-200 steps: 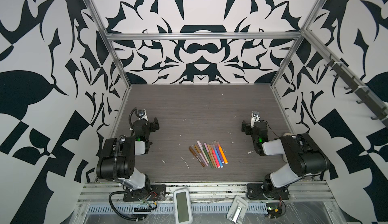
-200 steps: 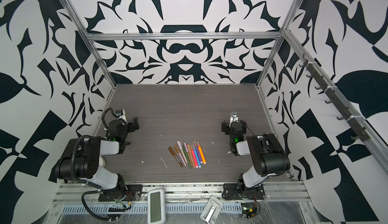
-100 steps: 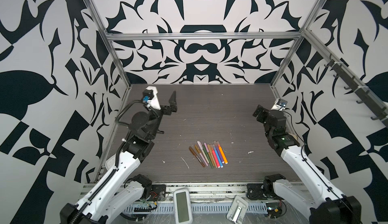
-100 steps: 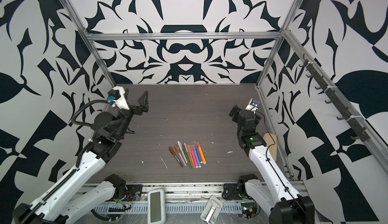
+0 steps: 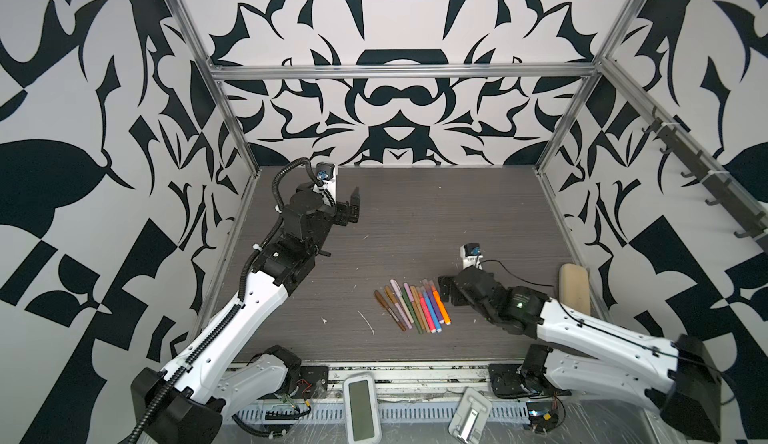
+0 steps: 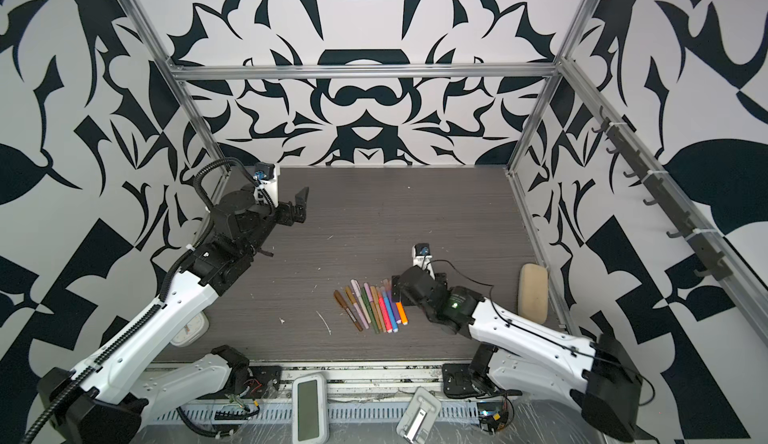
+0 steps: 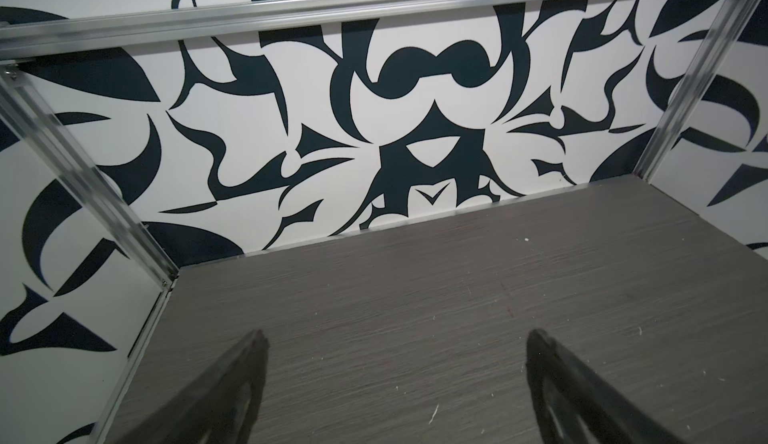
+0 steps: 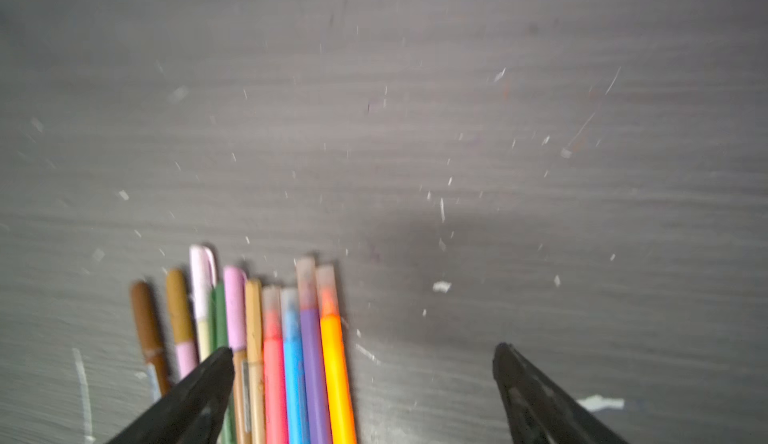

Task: Open the pen caps
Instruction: 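Move the right gripper over the markers while the left arm rises forward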

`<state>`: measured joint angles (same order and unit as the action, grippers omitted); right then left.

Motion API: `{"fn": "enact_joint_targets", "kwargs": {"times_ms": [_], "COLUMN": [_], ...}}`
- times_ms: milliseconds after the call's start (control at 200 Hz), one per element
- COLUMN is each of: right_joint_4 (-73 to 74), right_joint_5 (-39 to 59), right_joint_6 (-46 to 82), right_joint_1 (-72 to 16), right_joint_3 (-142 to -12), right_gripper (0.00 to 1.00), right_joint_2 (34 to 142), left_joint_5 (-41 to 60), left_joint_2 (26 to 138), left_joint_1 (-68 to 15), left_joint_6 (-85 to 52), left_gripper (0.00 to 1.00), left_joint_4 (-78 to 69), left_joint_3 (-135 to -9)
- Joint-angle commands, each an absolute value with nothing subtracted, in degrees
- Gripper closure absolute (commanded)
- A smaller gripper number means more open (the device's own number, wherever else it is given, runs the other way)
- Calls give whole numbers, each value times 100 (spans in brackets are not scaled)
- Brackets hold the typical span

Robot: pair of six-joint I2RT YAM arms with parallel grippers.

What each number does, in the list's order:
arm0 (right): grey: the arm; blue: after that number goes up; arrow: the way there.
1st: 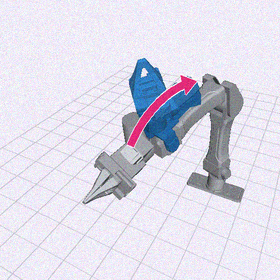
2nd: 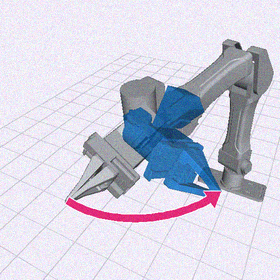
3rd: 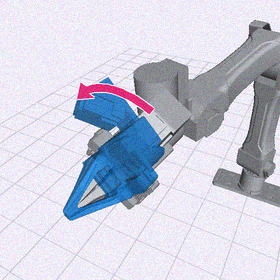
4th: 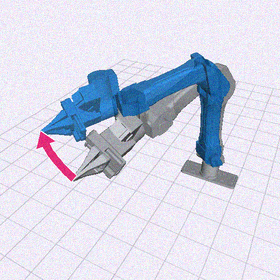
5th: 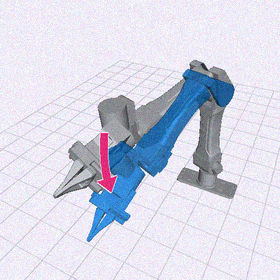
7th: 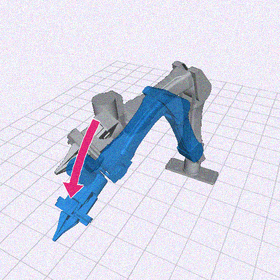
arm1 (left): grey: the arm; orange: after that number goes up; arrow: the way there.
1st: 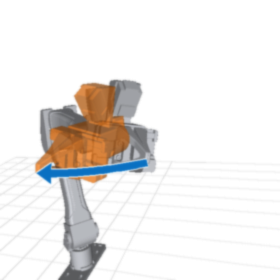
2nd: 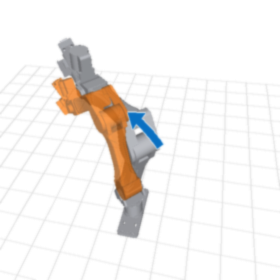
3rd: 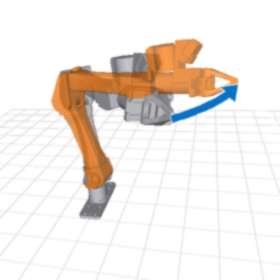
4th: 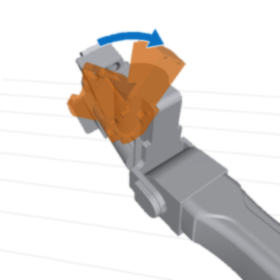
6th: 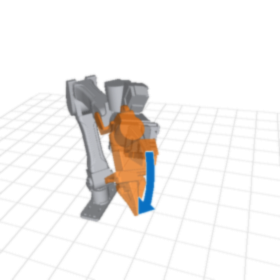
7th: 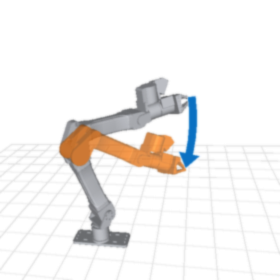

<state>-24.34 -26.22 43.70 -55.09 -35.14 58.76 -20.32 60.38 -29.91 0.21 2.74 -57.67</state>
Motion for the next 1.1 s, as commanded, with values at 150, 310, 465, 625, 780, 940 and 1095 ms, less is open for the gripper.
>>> {"fn": "enact_joint_targets", "kwargs": {"times_ms": [150,310,465,625,780,940,1095], "right_joint_4": [-2266,-2055,-1908,-2017,-2029,-2199,-1998], "right_joint_5": [-3103,-3041,-3060,-3202,-3198,-3074,-2346], "right_joint_6": [4853,4944,5053,5414,5403,4990,4671], "right_joint_1": [-5669,-5663,-5660,-5617,-5595,-5415,-4867], "right_joint_3": [-3289,-2879,-2547,-2356,-2238,-2489,-2551], "right_gripper": [0,0,0,0,2,2,2], "right_joint_2": [6046,5408,4781,4310,3864,3774,3969], "left_joint_5": [-1905,-1808,-1732,-989,-1053,-856,-171], "left_joint_2": [5540,5493,5584,5796,6047,6952,8649], "left_joint_1": [-2988,-2989,-2989,-2989,-2983,-2984,-3039], "left_joint_6": [150,149,-57,-645,-895,-976,-1166], "left_gripper": [1,1,1,1,1,1,1], "left_joint_4": [1,105,152,497,-305,-1942,-2148], "left_joint_3": [-5338,-5385,-5419,-5856,-6196,-6373,-7478]}}
